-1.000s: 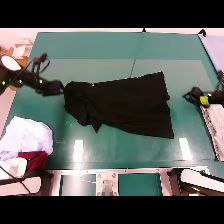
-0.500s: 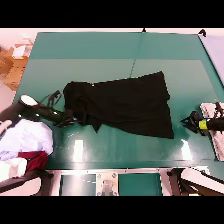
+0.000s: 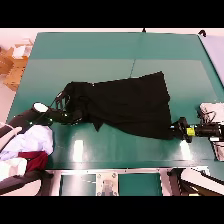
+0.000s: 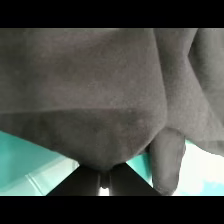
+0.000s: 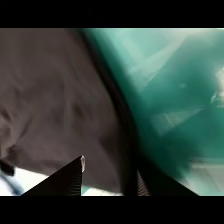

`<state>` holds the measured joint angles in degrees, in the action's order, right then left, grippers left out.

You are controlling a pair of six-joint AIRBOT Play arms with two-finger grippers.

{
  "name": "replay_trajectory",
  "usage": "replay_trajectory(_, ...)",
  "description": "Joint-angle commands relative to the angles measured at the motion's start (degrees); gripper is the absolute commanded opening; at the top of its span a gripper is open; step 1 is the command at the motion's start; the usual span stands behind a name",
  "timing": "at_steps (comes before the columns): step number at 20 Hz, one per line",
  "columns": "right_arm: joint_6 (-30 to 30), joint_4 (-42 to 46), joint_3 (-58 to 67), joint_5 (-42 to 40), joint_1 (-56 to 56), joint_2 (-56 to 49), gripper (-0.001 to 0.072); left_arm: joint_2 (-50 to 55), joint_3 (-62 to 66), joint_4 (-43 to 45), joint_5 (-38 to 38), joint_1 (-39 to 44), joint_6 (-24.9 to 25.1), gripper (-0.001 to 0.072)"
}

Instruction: Fold the shirts.

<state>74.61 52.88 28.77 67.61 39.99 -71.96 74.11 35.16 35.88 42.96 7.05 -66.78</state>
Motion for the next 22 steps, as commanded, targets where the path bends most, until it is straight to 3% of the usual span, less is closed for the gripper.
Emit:
replay_trajectory(1,-0.3,0.3,-0.7,-2.4,-6.0,-1.2,0.043,-0.3,0.0,-0.4,0.2,0.3,1.0,0.0028)
replay_trajectory(2,-0.2,0.3,-0.7,-2.6,-7.8,-1.4,0.0418,-0.3,0.5,-0.3,1.0,0.3,1.3,0.0028)
replay_trajectory(7,-1.8,-1.1,2.8,1.0,-9.6,-1.5,0.0017,-0.5,10.4,0.8,9.6,0.3,1.3,0.0027)
replay_trajectory(11,-1.7,-11.1,16.7,9.4,-9.6,2.6,0.0018,-5.3,26.2,1.7,16.3,0.3,0.8,0.0027)
replay_trajectory(14,-1.7,-22.3,33.4,9.8,-9.6,9.9,0.0018,-11.7,43.3,3.9,17.3,0.3,-0.8,0.0027)
replay_trajectory(16,-1.5,-26.4,46.9,6.7,-9.6,15.0,0.0018,-15.3,55.9,6.9,17.2,0.3,-0.8,0.0027)
replay_trajectory(22,-1.3,-23.1,74.1,-12.7,-4.2,29.5,0.0018,-22.4,89.5,19.6,15.8,0.3,-4.4,0.0027)
